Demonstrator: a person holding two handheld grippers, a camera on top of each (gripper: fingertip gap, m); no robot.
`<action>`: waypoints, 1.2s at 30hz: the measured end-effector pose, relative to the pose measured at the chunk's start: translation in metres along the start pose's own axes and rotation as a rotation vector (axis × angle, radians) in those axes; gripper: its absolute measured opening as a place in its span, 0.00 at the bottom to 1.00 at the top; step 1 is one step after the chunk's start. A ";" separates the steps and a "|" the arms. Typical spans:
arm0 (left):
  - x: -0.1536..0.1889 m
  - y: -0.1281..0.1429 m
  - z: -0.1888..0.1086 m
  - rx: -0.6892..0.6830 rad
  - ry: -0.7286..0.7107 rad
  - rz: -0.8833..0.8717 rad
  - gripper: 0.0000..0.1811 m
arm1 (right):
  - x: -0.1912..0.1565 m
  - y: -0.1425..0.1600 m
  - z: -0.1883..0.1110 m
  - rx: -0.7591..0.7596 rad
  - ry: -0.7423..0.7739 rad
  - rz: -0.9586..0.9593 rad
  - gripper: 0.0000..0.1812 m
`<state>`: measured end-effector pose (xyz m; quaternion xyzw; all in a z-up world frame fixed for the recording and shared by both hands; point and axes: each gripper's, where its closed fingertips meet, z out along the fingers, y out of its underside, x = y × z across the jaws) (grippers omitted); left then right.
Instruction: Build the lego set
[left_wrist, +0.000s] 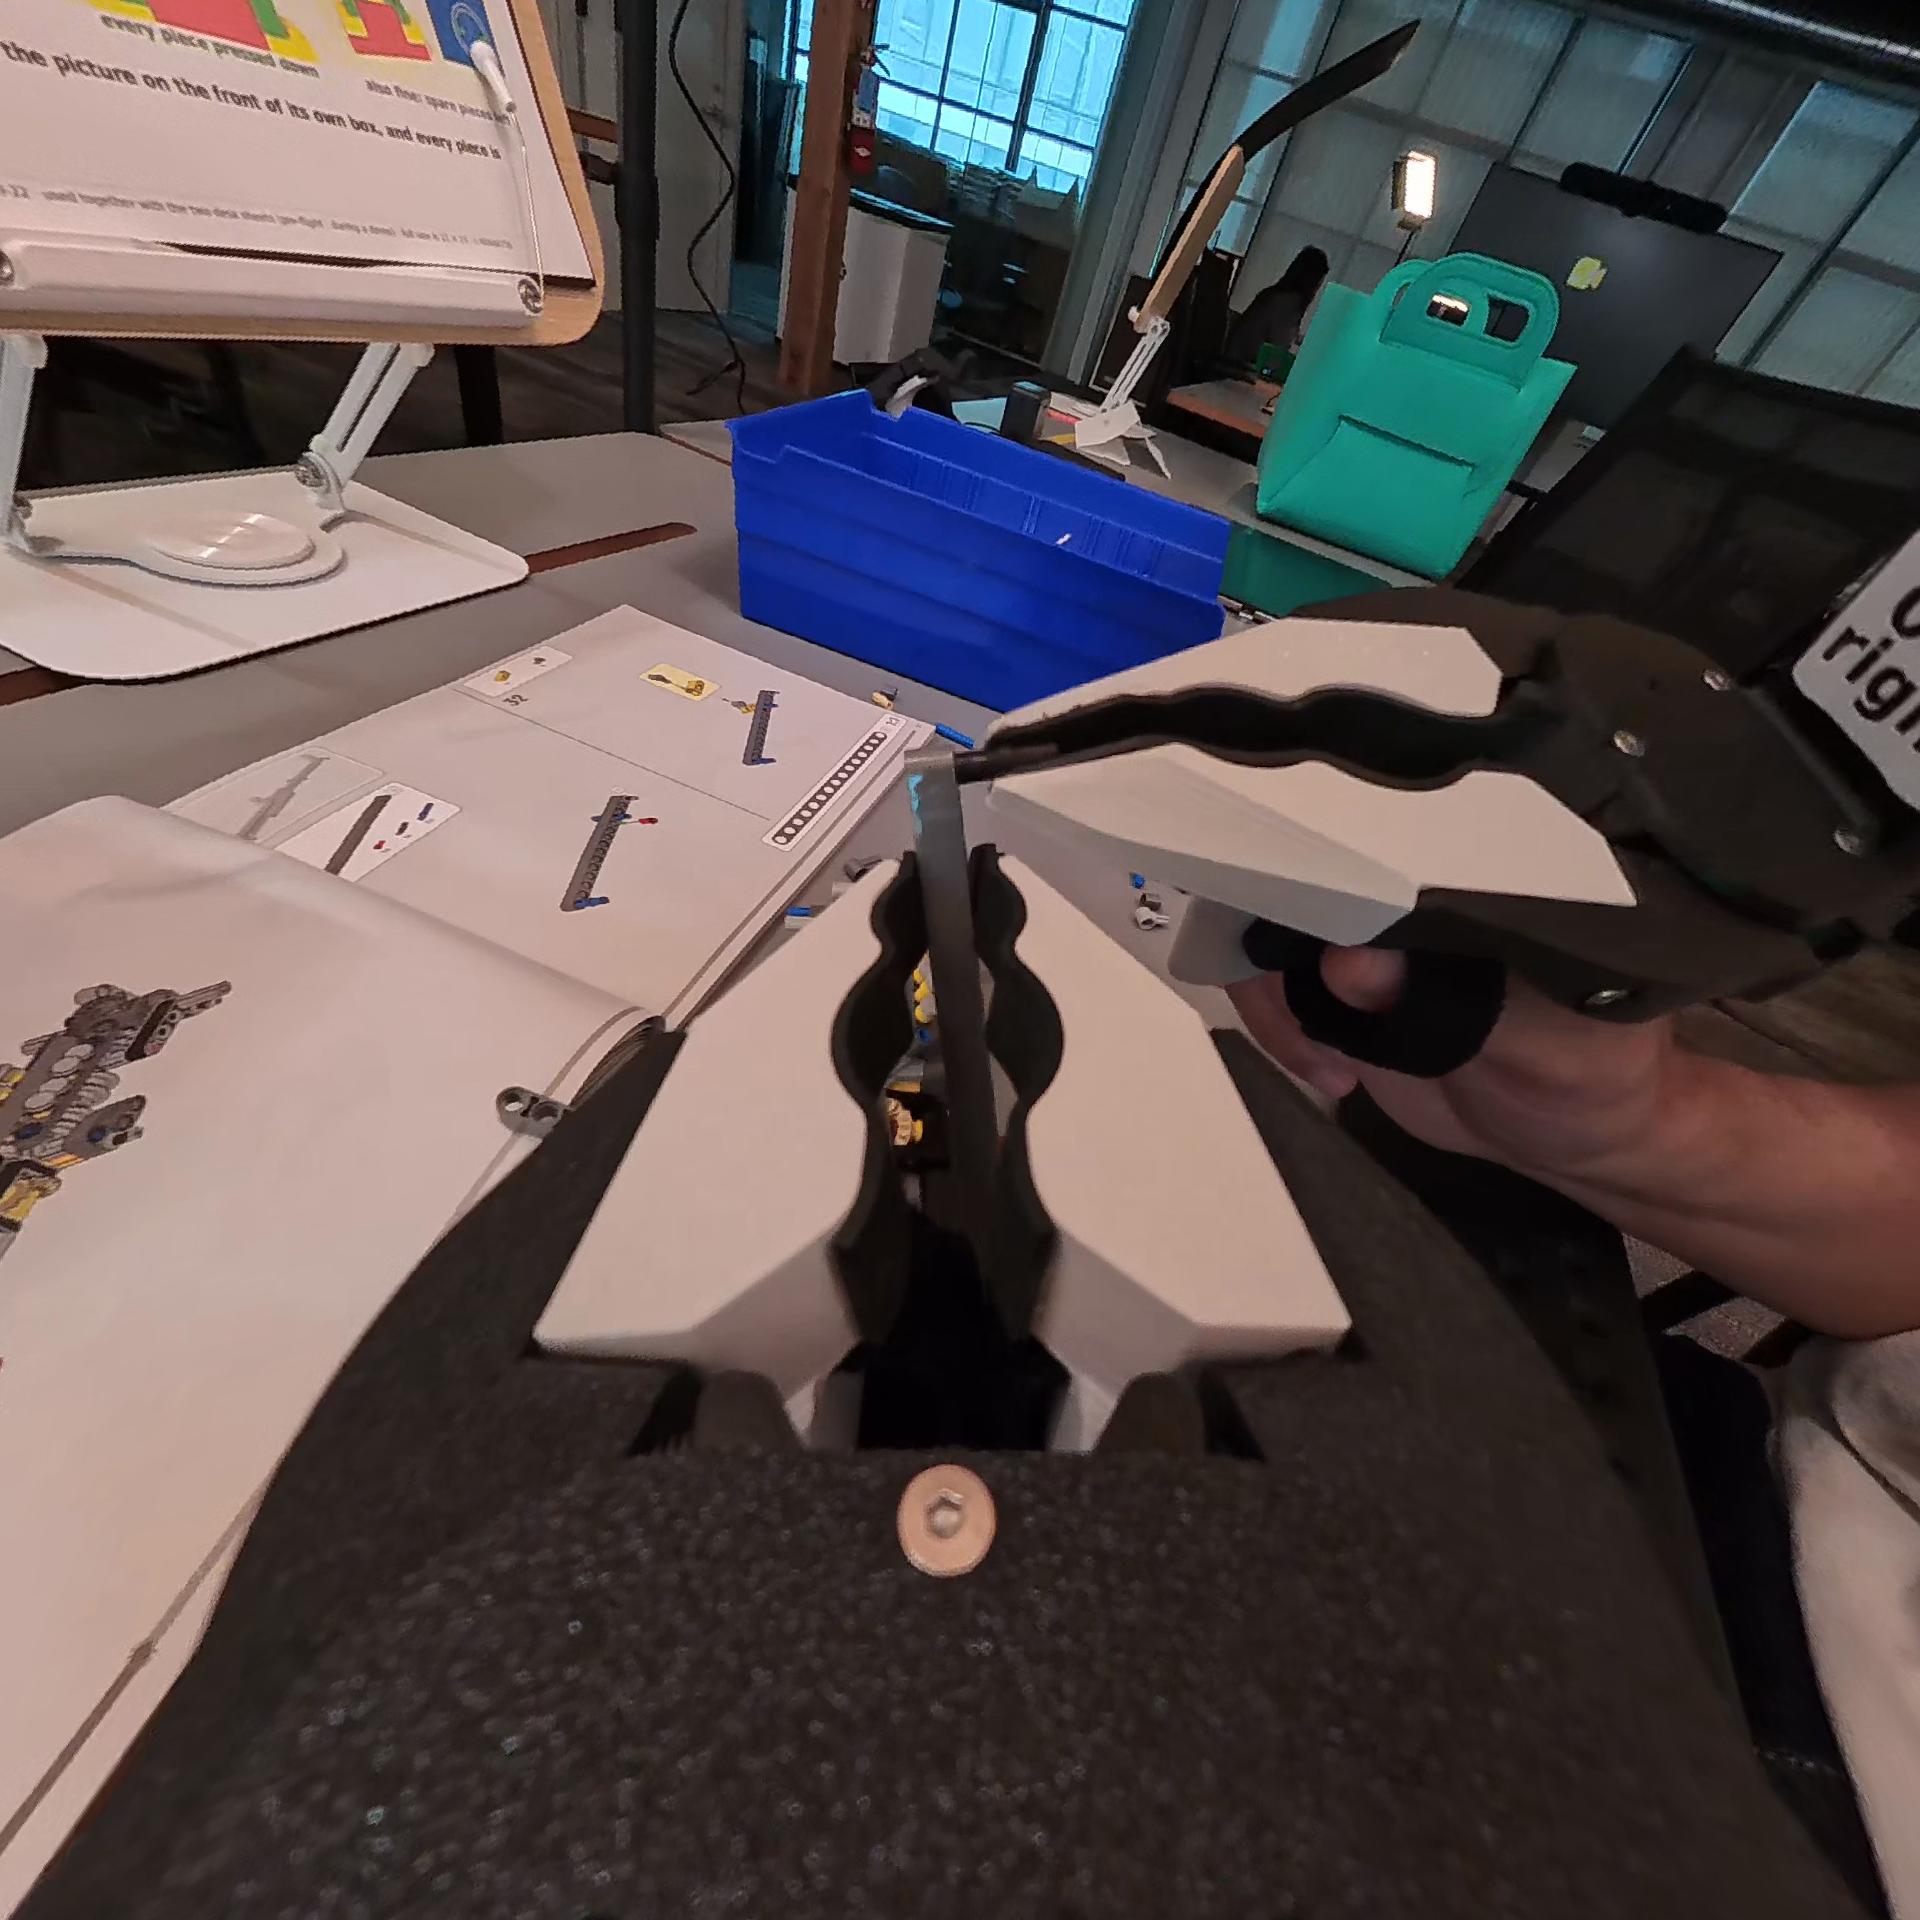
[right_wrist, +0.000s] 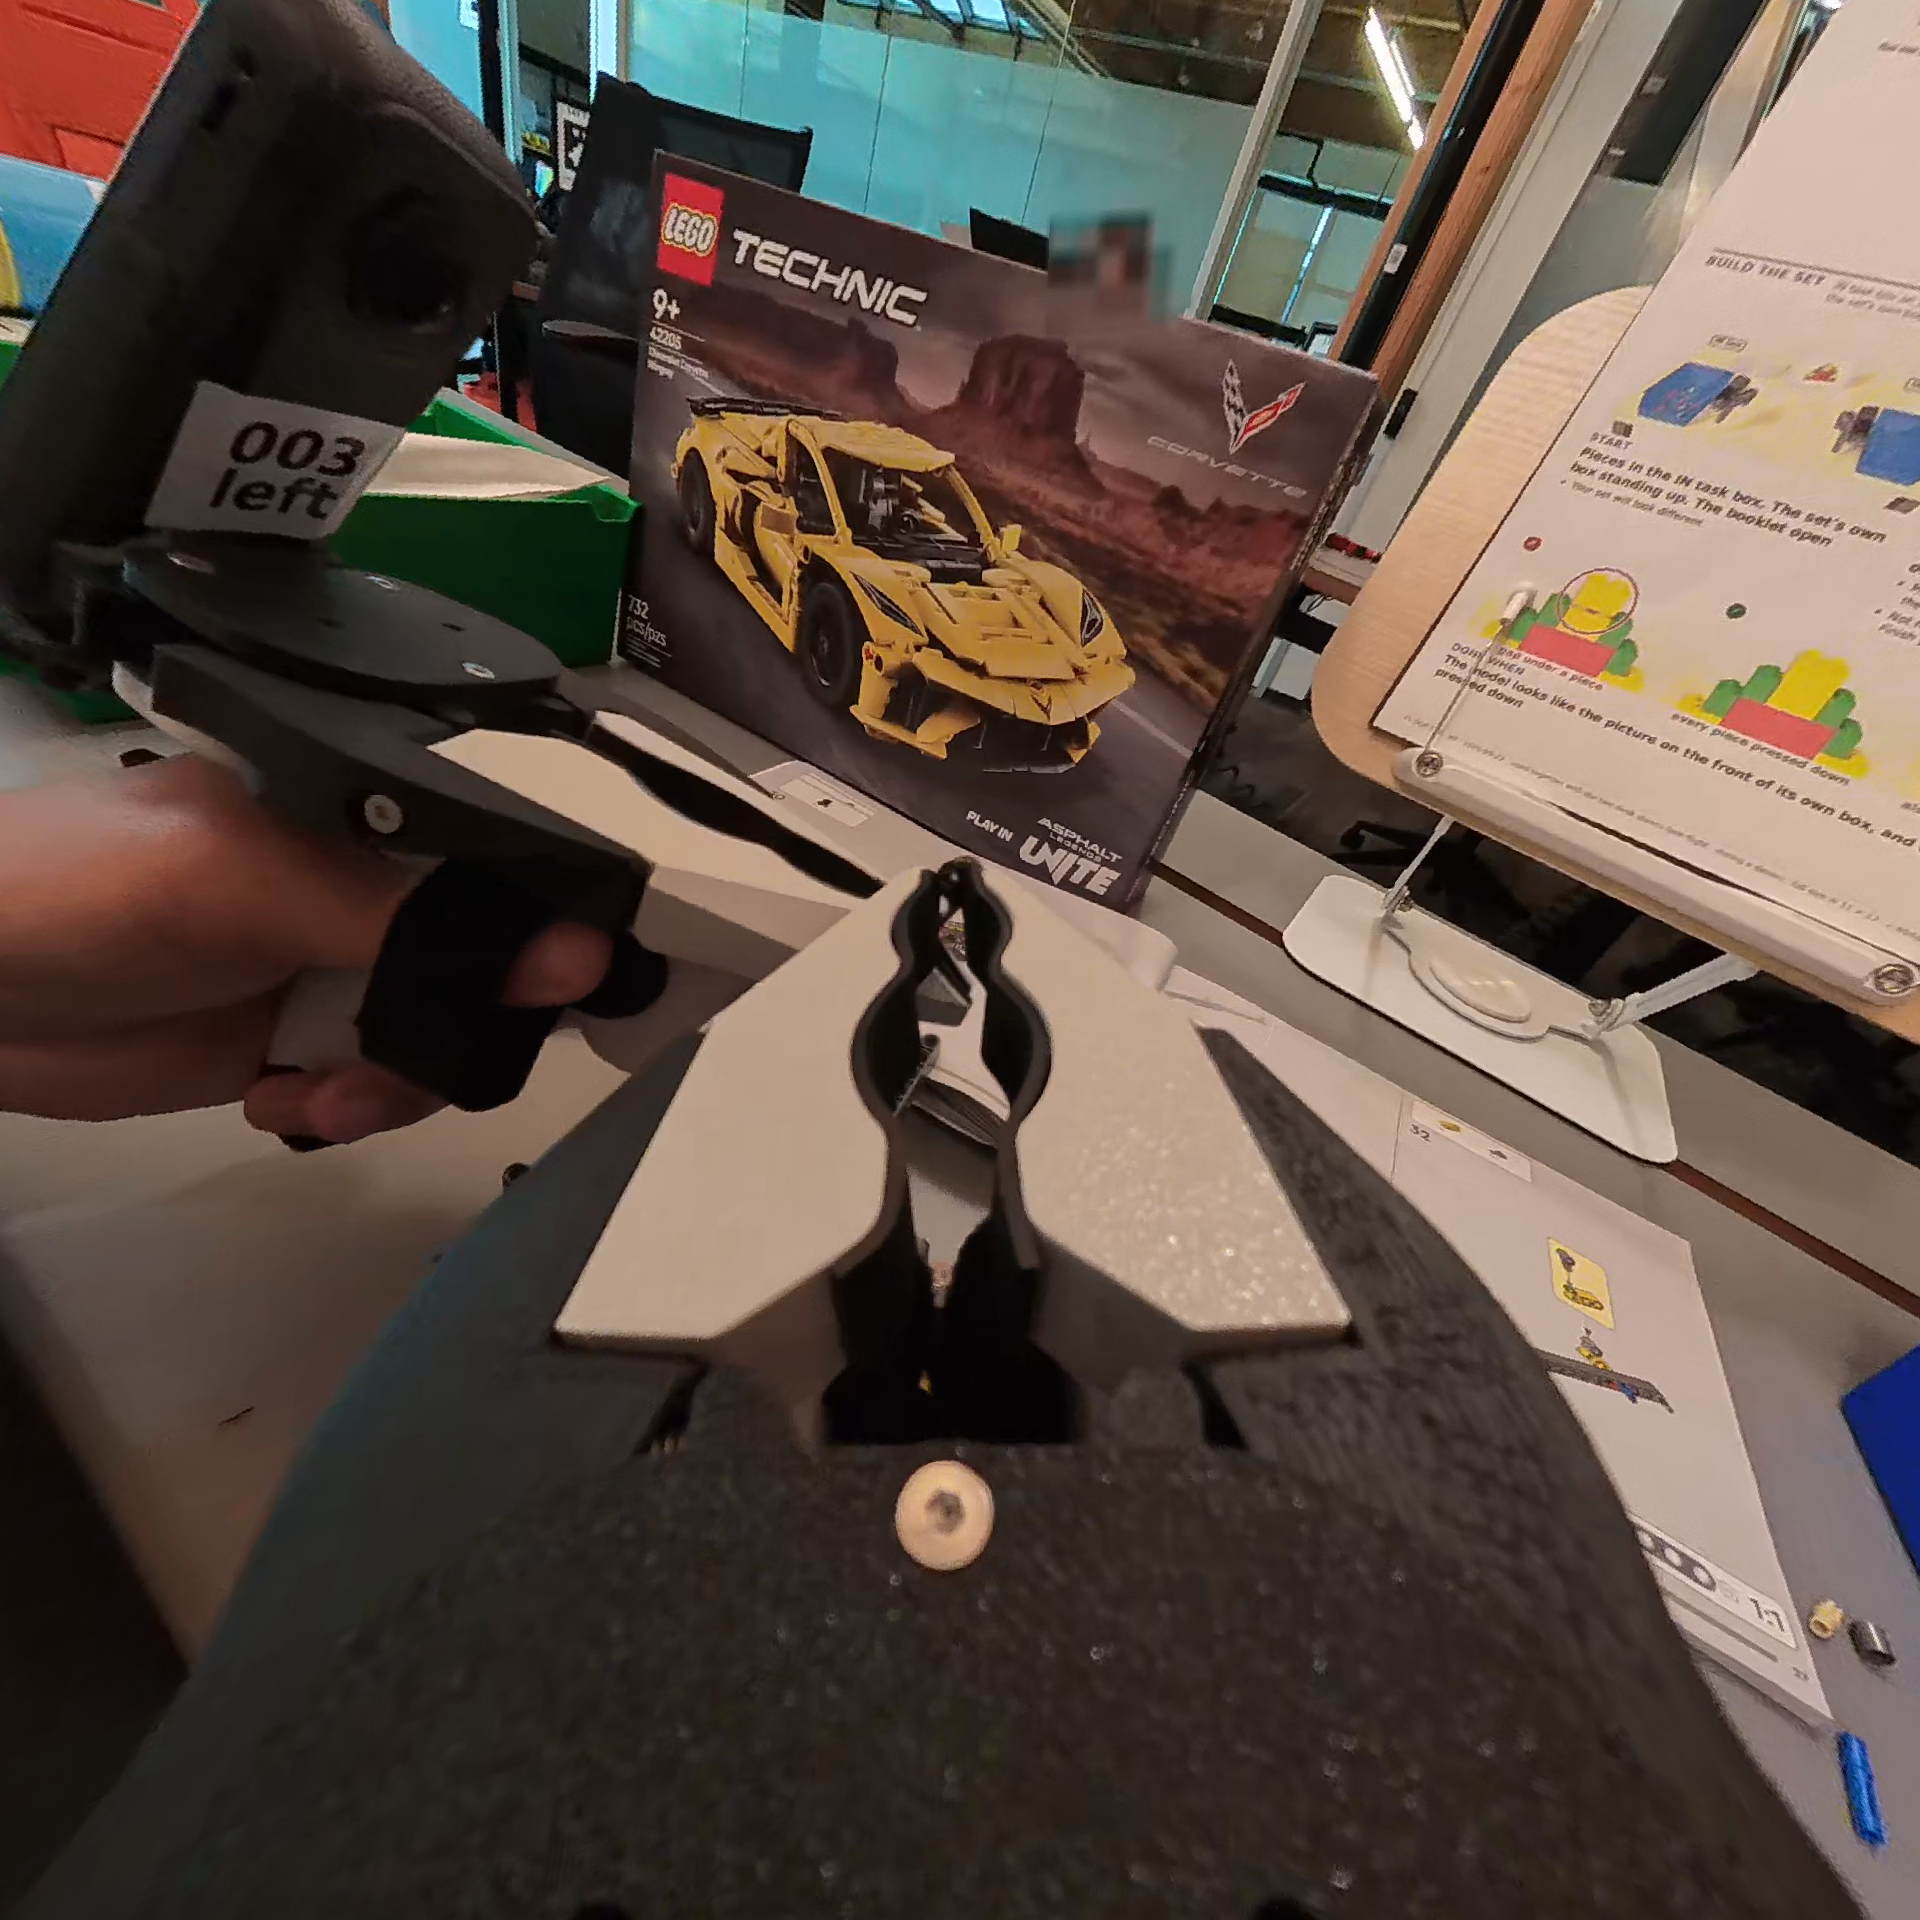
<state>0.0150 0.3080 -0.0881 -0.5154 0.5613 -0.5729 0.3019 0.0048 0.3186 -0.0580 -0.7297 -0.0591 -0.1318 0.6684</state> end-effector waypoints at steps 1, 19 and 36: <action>-0.001 0.001 0.000 -0.001 -0.006 -0.002 0.04 | 0.000 0.002 0.001 -0.009 -0.001 0.001 0.02; -0.002 0.002 0.000 -0.014 -0.081 0.164 0.04 | 0.001 0.003 -0.002 0.088 0.016 0.028 0.02; -0.003 0.004 0.000 -0.039 -0.164 0.325 0.04 | 0.001 0.005 -0.003 0.120 -0.048 0.156 0.02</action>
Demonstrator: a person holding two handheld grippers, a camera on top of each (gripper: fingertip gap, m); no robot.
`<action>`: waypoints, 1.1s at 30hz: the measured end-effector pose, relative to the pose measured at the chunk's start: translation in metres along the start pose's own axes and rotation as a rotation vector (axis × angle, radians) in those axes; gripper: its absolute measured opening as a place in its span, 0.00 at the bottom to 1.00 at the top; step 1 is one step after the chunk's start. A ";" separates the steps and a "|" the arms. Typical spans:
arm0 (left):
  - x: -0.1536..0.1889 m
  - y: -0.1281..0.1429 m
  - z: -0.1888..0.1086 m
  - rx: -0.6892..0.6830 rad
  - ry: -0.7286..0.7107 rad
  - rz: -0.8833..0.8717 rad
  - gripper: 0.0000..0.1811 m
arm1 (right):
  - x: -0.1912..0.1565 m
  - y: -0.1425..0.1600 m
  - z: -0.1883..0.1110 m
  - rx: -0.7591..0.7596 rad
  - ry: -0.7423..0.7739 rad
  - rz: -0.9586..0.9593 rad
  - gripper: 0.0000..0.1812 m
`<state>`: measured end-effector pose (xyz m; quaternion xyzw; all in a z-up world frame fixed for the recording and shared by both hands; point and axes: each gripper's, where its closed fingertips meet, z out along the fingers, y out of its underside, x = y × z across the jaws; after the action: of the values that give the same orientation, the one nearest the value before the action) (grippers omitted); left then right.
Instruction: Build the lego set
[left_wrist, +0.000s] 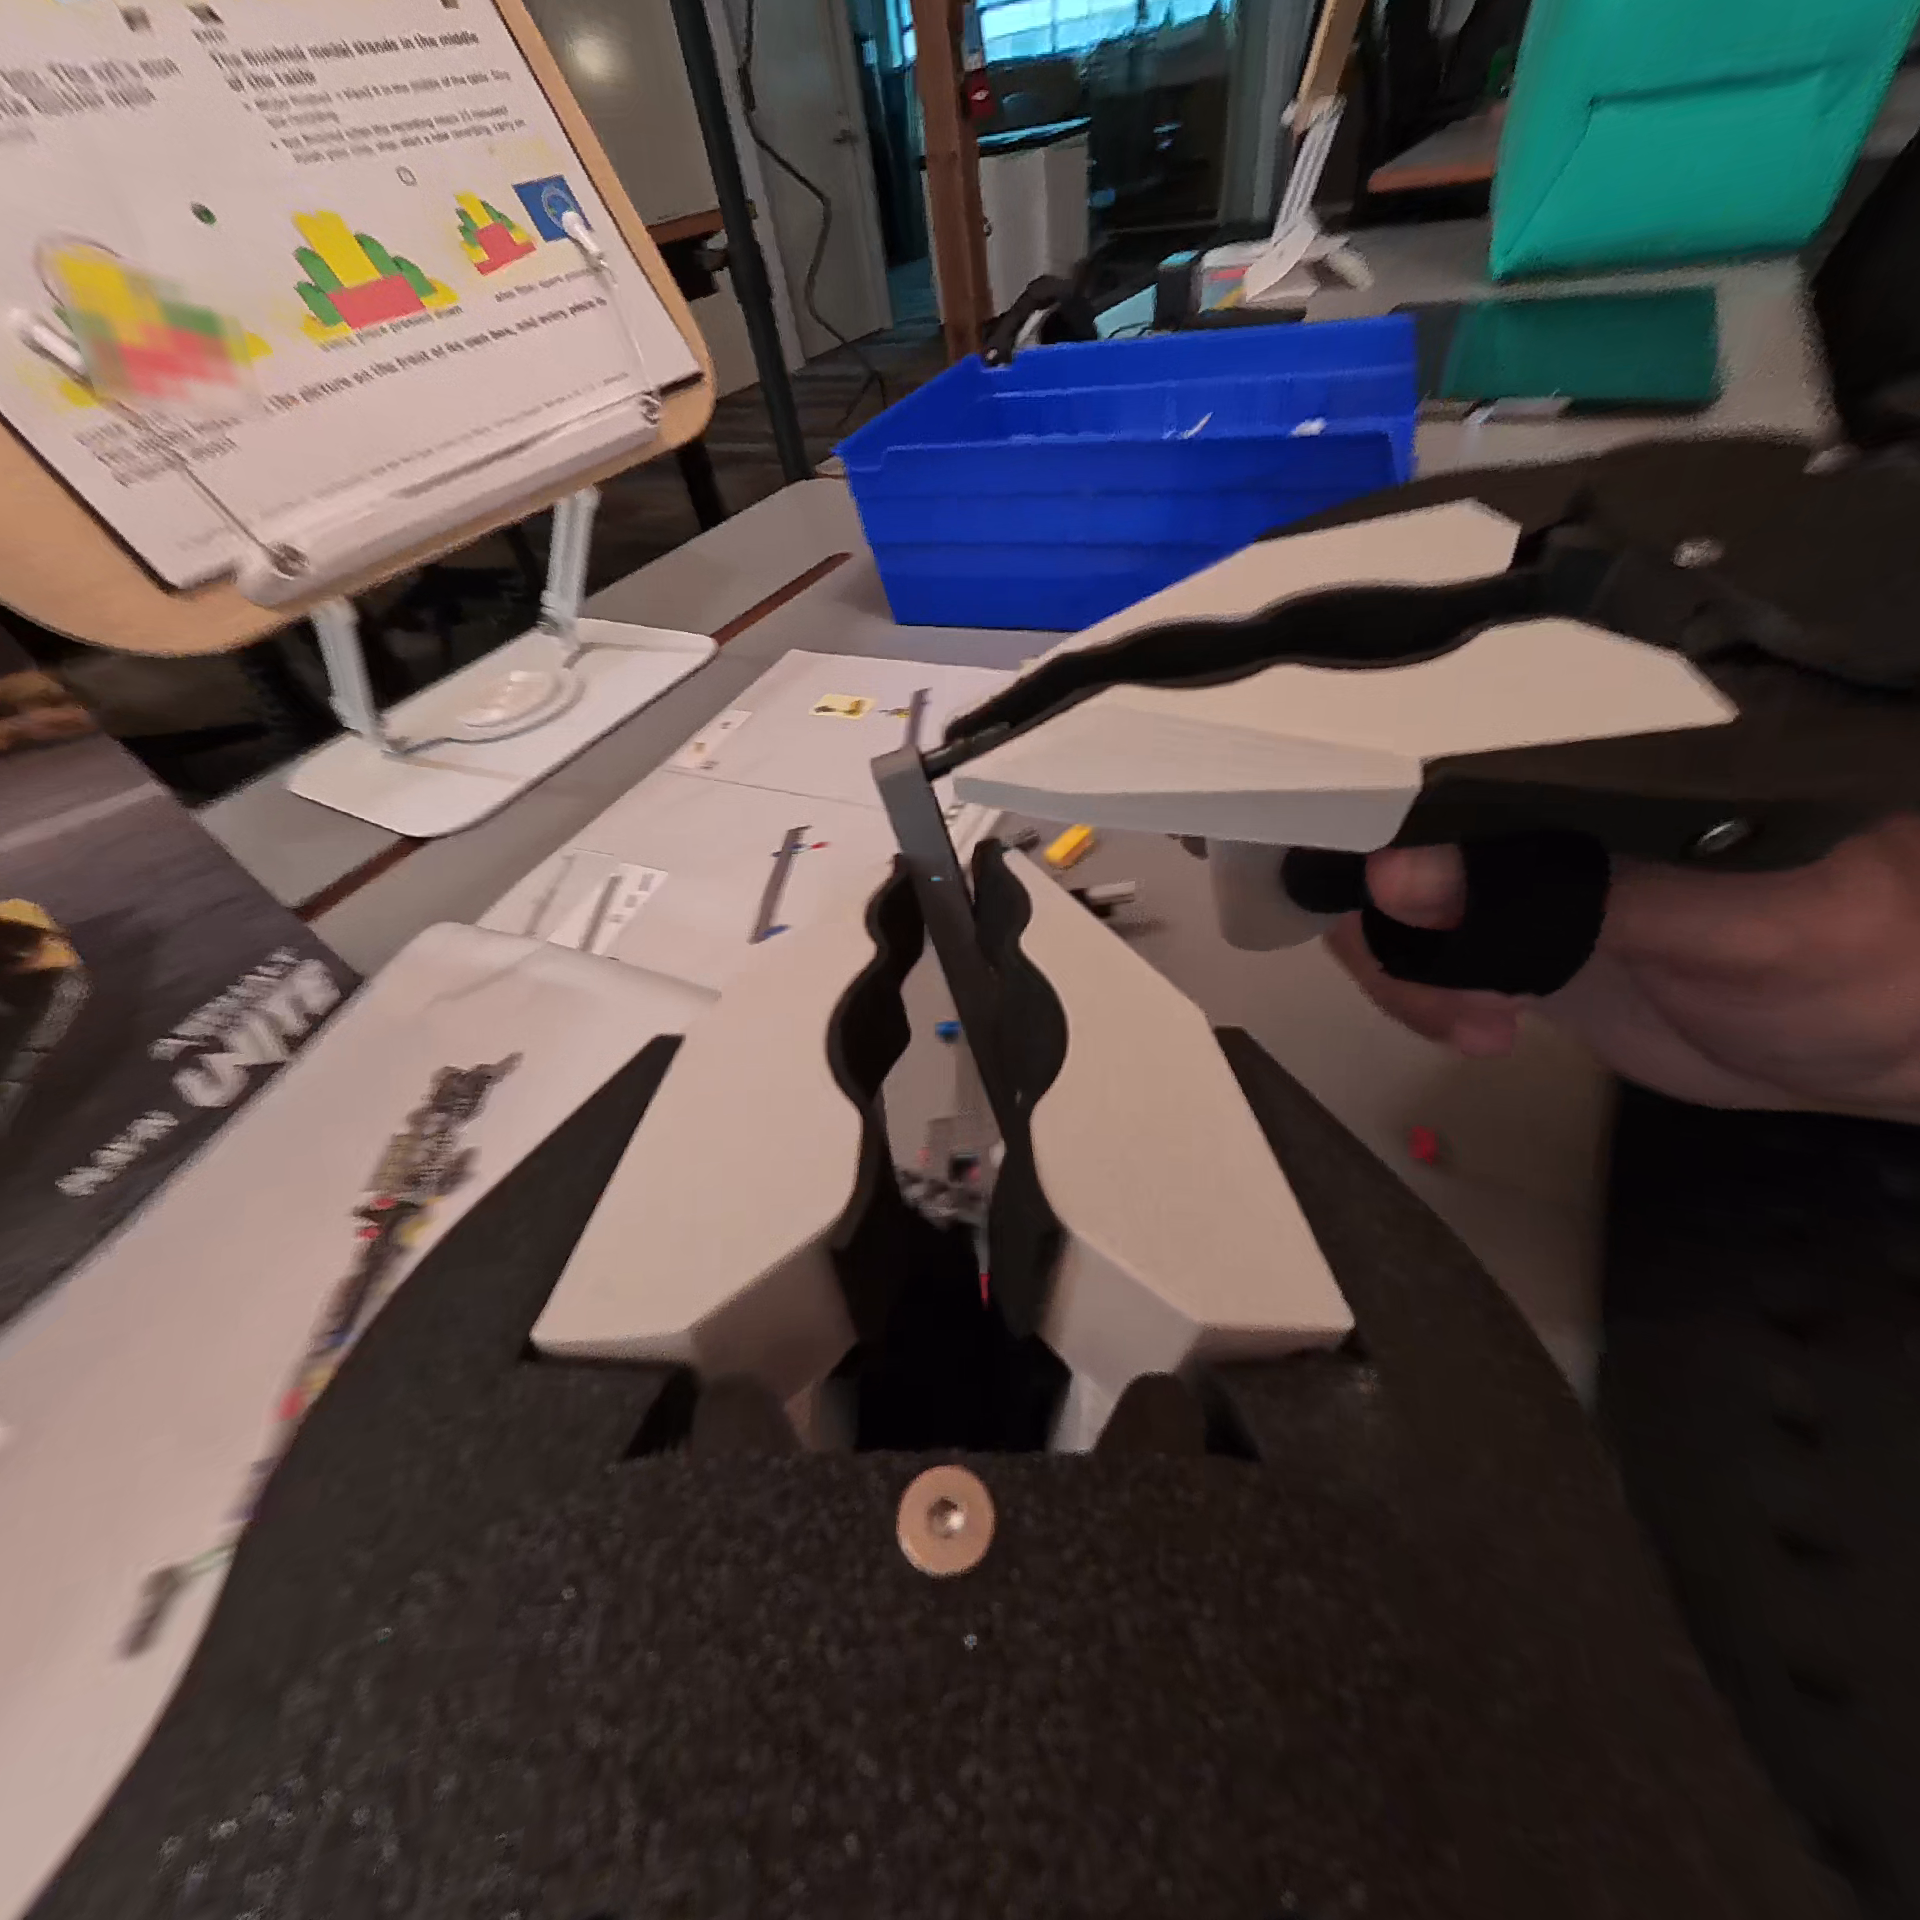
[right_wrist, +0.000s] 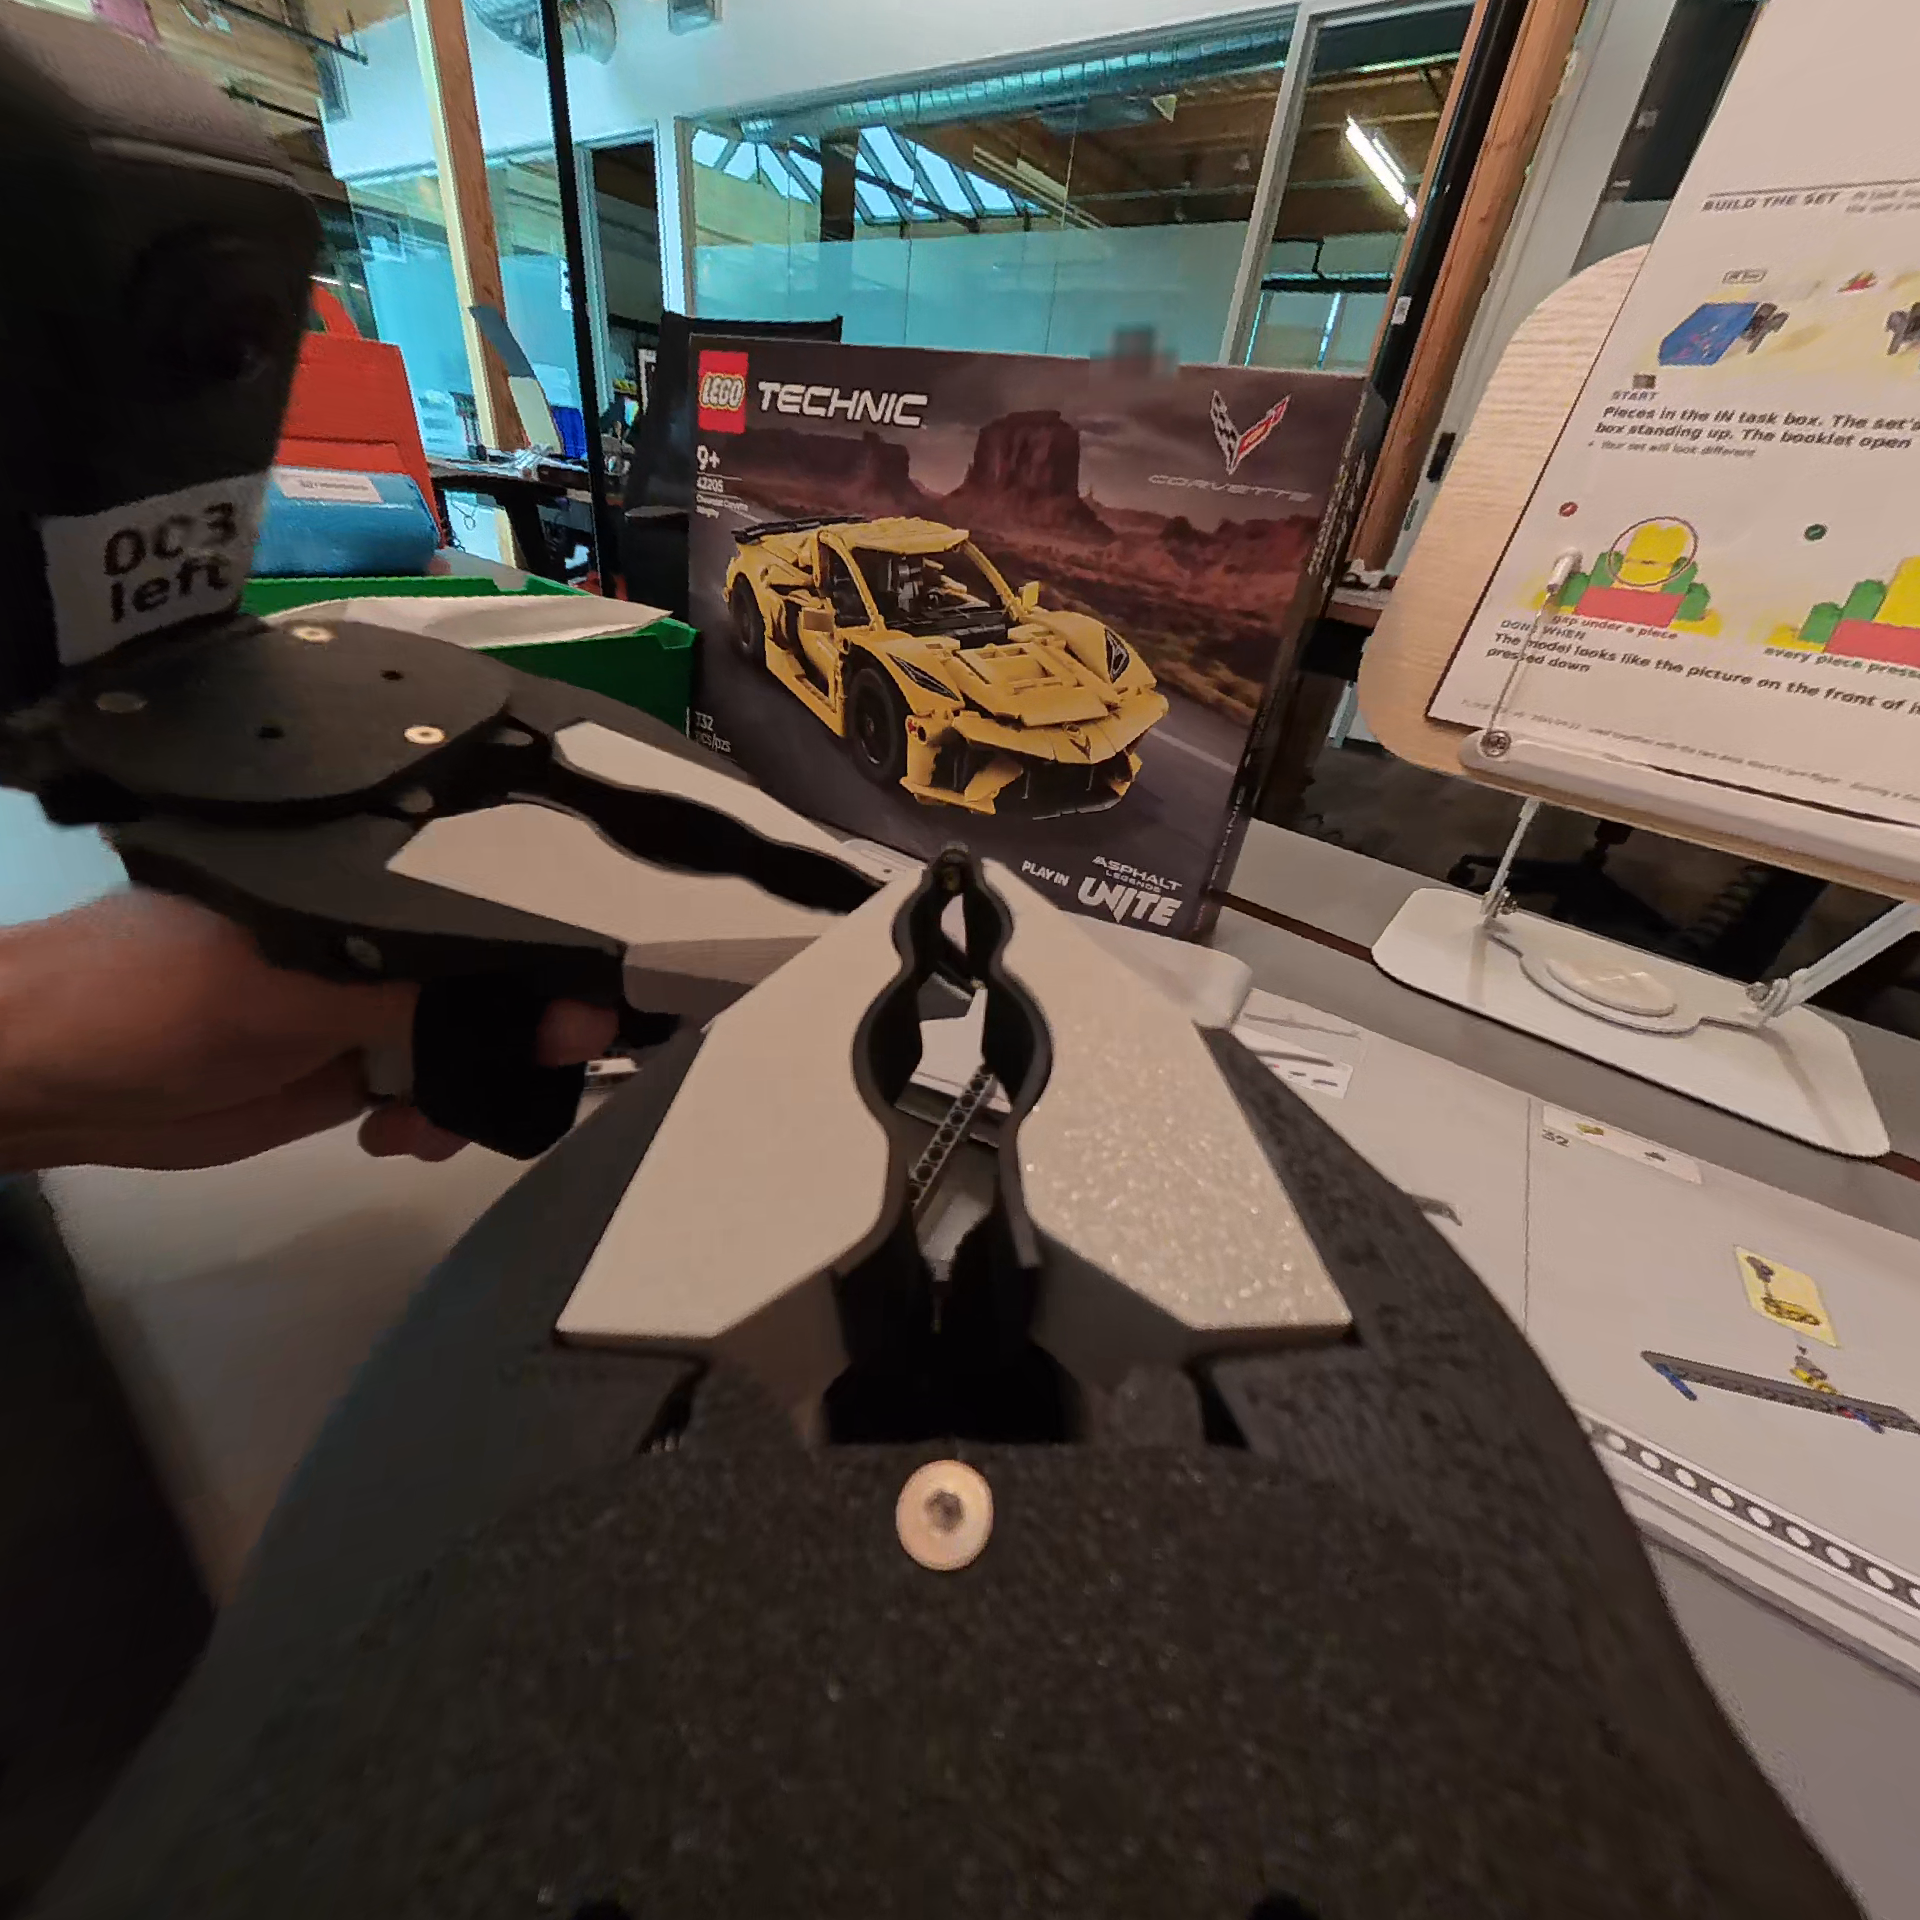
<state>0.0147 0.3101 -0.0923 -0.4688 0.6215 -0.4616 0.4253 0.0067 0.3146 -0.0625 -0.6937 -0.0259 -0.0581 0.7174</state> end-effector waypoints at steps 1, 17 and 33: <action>0.003 -0.002 -0.001 0.016 0.051 -0.073 0.05 | 0.000 -0.001 -0.001 0.008 -0.001 -0.034 0.02; 0.001 0.002 -0.002 -0.016 0.033 0.012 0.05 | -0.002 0.000 0.001 -0.045 0.003 -0.183 0.02; -0.006 0.006 -0.001 -0.051 -0.064 0.171 0.05 | -0.001 0.006 0.002 -0.058 -0.042 0.026 0.02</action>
<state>0.0140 0.3164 -0.0970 -0.4392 0.6570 -0.3926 0.4705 0.0065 0.3166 -0.0681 -0.7156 -0.0303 -0.0350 0.6970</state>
